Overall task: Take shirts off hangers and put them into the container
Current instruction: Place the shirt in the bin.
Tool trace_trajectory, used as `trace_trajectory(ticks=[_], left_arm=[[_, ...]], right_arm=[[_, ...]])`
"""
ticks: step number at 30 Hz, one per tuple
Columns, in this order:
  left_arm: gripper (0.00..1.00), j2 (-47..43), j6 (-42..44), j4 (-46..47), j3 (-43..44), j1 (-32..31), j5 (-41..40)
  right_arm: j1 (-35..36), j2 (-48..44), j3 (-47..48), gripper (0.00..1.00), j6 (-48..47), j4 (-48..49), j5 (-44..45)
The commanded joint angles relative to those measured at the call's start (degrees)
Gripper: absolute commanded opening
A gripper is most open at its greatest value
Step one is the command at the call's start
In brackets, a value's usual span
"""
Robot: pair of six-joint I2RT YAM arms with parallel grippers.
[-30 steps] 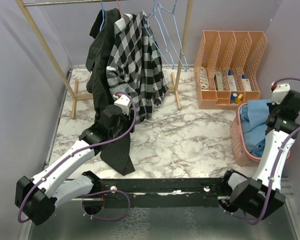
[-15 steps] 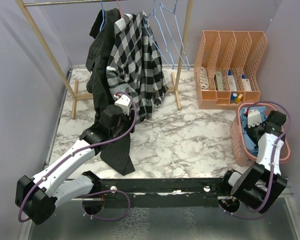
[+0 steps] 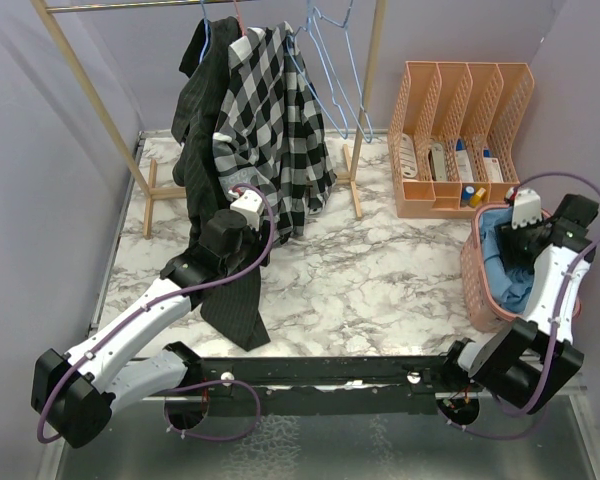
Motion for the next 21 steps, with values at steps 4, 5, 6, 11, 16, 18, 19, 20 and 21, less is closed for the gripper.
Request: trace_trajectory(ticks=[4, 5, 6, 11, 16, 18, 19, 20, 21], left_arm=[[0.65, 0.01, -0.2, 0.7, -0.02, 0.24, 0.96], [0.65, -0.04, -0.24, 0.76, -0.08, 0.22, 1.0], [0.65, -0.02, -0.36, 0.76, -0.05, 0.22, 0.97], [0.65, -0.03, -0.38, 0.82, -0.11, 0.22, 0.99], [0.65, 0.22, -0.53, 0.86, -0.04, 0.22, 1.16], [0.65, 0.25, -0.5, 0.92, -0.13, 0.22, 1.16], [0.65, 0.31, -0.54, 0.92, -0.17, 0.22, 1.27], [0.65, 0.31, -0.54, 1.01, -0.12, 0.22, 1.17], [0.65, 0.37, -0.49, 1.03, -0.1, 0.22, 1.18]], right_arm=[[-0.03, -1.09, 16.99, 0.56, 2.3, -11.44, -10.31], [-0.04, -1.31, 18.66, 0.56, 2.44, -12.11, -10.56], [-0.04, -1.51, 20.31, 0.57, 2.66, -12.87, -11.05], [0.01, -2.23, 30.87, 0.61, 3.17, -19.34, -20.05], [-0.04, -3.42, 42.89, 0.71, 12.04, -19.87, -34.91], [0.02, -2.57, 46.81, 0.67, 18.78, -17.97, -38.89], [0.04, -1.49, 48.87, 0.64, 21.47, -17.89, -40.9], [0.14, 0.03, 50.88, 0.61, 23.93, -18.26, -42.97], [0.52, 1.66, 52.93, 0.57, 25.73, -19.09, -44.6]])
